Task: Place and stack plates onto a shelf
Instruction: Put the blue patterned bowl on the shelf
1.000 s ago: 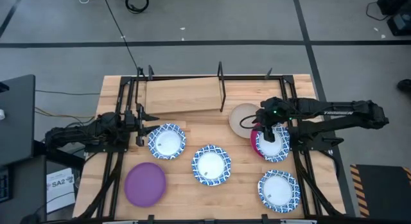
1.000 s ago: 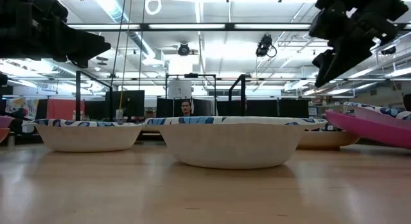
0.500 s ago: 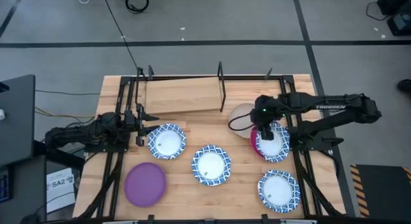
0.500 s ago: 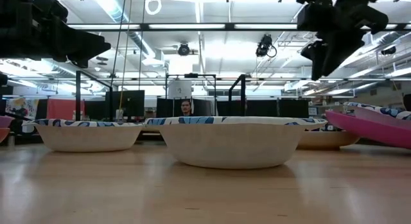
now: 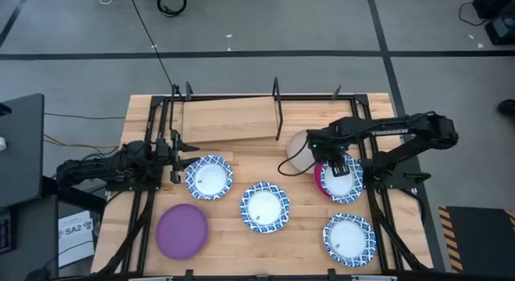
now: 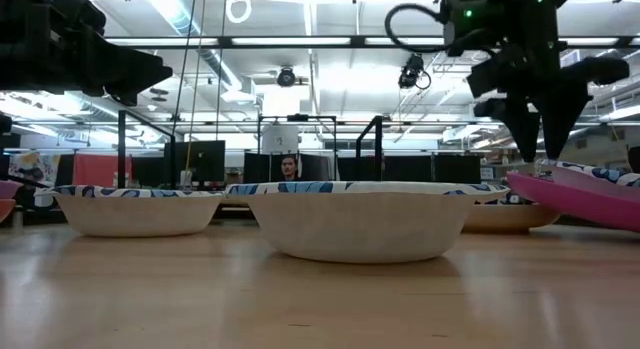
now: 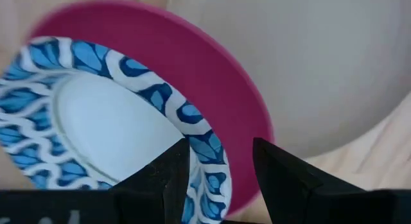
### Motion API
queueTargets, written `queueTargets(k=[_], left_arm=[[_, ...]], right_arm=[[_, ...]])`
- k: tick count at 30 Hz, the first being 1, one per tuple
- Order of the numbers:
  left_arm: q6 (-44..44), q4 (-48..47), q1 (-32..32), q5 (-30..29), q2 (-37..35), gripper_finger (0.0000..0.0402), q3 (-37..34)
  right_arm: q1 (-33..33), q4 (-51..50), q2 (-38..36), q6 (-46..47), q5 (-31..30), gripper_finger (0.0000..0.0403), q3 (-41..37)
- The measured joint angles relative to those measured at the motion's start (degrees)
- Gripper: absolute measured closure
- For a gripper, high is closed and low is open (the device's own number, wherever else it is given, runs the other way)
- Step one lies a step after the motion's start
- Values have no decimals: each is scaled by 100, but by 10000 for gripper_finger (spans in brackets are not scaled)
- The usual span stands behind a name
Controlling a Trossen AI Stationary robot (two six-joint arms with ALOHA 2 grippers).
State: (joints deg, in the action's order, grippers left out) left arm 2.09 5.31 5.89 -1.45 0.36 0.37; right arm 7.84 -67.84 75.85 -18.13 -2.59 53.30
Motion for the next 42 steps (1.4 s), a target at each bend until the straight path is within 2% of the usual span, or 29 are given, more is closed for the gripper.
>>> queueTargets(k=[4, 9, 16, 27, 32, 42], left_arm=[[0, -1, 0, -1, 0, 239, 1], [0, -1, 0, -2, 0, 239, 0], [0, -1, 0, -2, 0, 239, 1], [0, -73, 0, 0, 2, 239, 1], [0, -82, 0, -1, 2, 239, 1], [0, -84, 0, -2, 2, 239, 1]], right_arm=[[0, -23, 229, -54, -35, 227, 0], [0, -205, 446, -154, 236, 227, 0], [0, -326, 505, -264, 371, 227, 0], [0, -329, 706, -262, 330, 232, -4], [0, -320, 843, -262, 323, 262, -4], [0, -451, 914, -264, 321, 370, -4]])
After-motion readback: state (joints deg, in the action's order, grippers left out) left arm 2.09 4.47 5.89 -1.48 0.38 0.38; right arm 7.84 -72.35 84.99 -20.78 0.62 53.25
